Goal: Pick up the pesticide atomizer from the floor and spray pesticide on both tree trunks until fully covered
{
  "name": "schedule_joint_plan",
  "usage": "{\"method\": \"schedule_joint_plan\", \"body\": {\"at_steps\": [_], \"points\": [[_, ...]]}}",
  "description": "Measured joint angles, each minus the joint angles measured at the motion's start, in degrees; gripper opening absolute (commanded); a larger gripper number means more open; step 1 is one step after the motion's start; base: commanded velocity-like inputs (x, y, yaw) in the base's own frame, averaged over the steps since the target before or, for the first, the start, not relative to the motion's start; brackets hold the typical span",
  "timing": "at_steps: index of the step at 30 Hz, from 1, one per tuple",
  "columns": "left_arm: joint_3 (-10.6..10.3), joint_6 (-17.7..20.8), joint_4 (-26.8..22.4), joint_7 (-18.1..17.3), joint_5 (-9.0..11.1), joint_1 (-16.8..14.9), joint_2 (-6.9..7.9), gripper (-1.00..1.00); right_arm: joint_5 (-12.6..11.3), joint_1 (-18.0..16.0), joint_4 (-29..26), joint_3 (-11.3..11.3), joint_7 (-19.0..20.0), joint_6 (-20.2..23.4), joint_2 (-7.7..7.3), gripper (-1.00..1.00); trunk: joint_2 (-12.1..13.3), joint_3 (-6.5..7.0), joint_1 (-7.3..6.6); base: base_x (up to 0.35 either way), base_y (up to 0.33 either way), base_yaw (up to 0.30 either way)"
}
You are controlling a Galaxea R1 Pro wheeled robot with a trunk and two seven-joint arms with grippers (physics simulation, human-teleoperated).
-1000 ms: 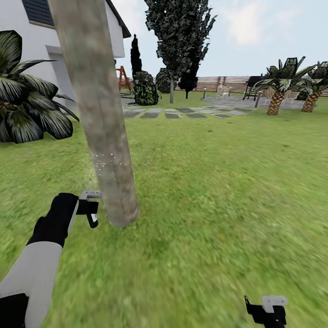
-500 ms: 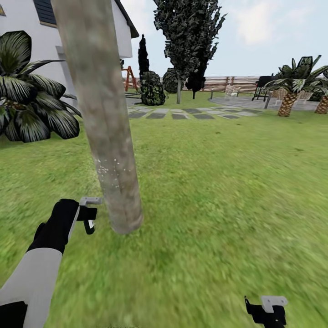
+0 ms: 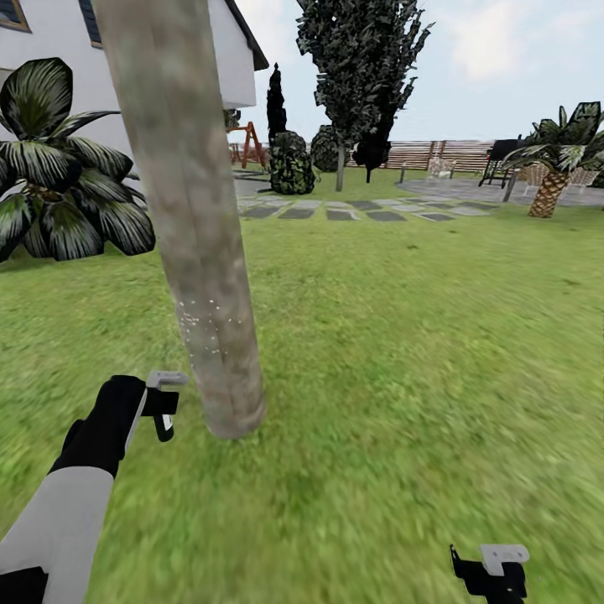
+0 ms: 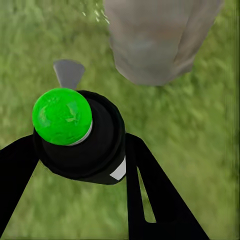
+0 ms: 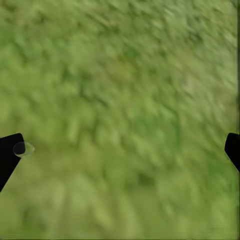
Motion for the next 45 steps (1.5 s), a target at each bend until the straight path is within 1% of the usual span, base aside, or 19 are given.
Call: {"method": "schedule_joint_plan", "body": {"at_steps": [8, 10, 11, 13, 20, 24, 29, 35, 38, 45], "points": [[0.19, -0.01, 0.09, 0.05, -0.12, 0.1, 0.0, -1.0, 0.0, 0.0, -0.01, 0.0, 0.0, 0.0, 0.0, 1.0, 0.0, 0.0, 0.0, 0.065, -0.262, 0.248], [0.24, -0.36, 0.09, 0.07, -0.01, 0.94, 0.01, -1.0, 0.0, 0.0, -0.01, 0.0, 0.0, 0.0, 0.0, 1.0, 0.0, 0.0, 0.0, 0.216, -0.206, 0.276], [0.19, -1.53, 0.09, 0.08, 0.01, 1.81, 0.0, -1.0, 0.0, 0.0, -0.01, 0.0, 0.0, 0.0, 0.0, 1.0, 0.0, -0.01, 0.0, 0.235, -0.191, 0.274], [0.26, -2.08, 0.09, 0.09, 0.01, 2.55, 0.0, -1.0, 0.0, 0.0, -0.01, 0.0, 0.0, 0.0, 0.0, 1.0, 0.0, 0.0, 0.0, 0.237, -0.189, 0.169], [0.21, -2.29, 0.09, 0.09, 0.06, 3.73, 0.0, -1.0, 0.0, 0.0, -0.01, 0.0, 0.0, 0.0, 0.0, 1.0, 0.0, 0.0, 0.0, 0.171, -0.215, 0.016], [0.24, -2.3, 0.09, 0.09, 0.14, 4.85, 0.0, -1.0, 0.0, 0.0, -0.01, 0.0, 0.0, 0.0, 0.0, 1.0, 0.0, 0.0, 0.0, -0.122, -0.253, 0.0], [0.31, -2.3, 0.09, 0.09, 0.18, 5.17, 0.0, -1.0, 0.0, 0.0, -0.01, 0.0, 0.0, 0.0, 0.0, 1.0, 0.0, 0.0, 0.0, -0.09, -0.251, 0.011], [0.52, -2.3, 0.1, 0.09, 0.02, 5.44, 0.08, -1.0, 0.0, 0.0, -0.01, 0.0, 0.0, 0.0, 0.0, 1.0, 0.0, 0.0, 0.0, 0.036, -0.267, 0.247], [0.41, -2.33, 0.09, 0.09, 0.15, 6.4, 0.06, -1.0, 0.0, 0.0, -0.01, 0.0, 0.0, 0.0, 0.0, 1.0, 0.0, 0.0, 0.0, 0.157, -0.25, 0.277], [0.2, -2.38, 0.09, 0.0, 0.35, 6.77, -0.1, -1.0, 0.0, 0.0, -0.01, 0.0, 0.0, 0.0, 0.0, 1.0, 0.0, 0.0, 0.0, 0.224, -0.205, 0.258]]}}
